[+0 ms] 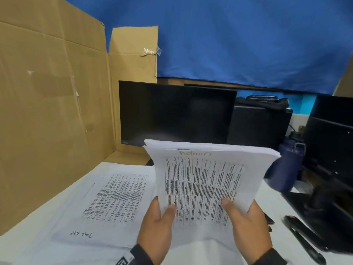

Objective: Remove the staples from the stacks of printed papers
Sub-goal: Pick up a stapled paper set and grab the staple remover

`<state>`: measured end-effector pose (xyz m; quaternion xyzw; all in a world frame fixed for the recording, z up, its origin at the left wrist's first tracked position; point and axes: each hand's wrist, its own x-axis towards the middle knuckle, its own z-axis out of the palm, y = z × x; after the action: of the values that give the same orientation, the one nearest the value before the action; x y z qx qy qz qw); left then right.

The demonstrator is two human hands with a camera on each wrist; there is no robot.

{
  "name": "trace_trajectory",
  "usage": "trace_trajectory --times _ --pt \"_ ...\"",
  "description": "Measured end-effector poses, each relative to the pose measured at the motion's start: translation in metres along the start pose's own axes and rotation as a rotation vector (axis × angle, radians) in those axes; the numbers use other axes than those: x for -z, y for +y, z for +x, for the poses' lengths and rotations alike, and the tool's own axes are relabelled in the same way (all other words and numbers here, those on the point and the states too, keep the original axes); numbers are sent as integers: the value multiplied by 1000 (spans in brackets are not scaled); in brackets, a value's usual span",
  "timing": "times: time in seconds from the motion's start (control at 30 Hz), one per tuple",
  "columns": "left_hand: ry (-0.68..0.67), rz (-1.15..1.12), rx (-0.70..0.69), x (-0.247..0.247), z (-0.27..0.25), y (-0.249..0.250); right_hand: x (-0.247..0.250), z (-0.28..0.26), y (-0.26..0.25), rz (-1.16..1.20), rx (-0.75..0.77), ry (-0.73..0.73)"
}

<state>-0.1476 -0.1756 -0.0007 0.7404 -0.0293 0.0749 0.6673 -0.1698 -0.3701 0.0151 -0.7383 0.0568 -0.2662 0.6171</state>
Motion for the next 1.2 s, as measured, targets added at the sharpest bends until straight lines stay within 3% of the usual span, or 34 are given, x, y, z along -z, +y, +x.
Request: trace_trajectory --times 0.43,0.57,0.7,0.8,0.9,0.97,1.07,1.2 --pt "20 94 -10 15 -3 9 7 3 -22 62 -196 -37" --pt "16 140 58 22 -5 7 16 1 -19 13 -229 -106" --pt "-18 196 120 33 -9 -5 45 11 -10 -376 -191 -281" --pt "3 253 142 43 -11 -13 100 41 12 -687 -262 -175" --pt "-62 308 166 44 -9 -14 147 66 31 -1205 -368 -50" --pt "-102 320 180 41 -11 -9 162 71 41 -1422 -429 -61" --pt "-136 393 161 37 -13 -8 168 74 63 -1496 -484 -147" --pt "-213 493 62 35 -17 0 167 76 75 -1309 -568 -187"
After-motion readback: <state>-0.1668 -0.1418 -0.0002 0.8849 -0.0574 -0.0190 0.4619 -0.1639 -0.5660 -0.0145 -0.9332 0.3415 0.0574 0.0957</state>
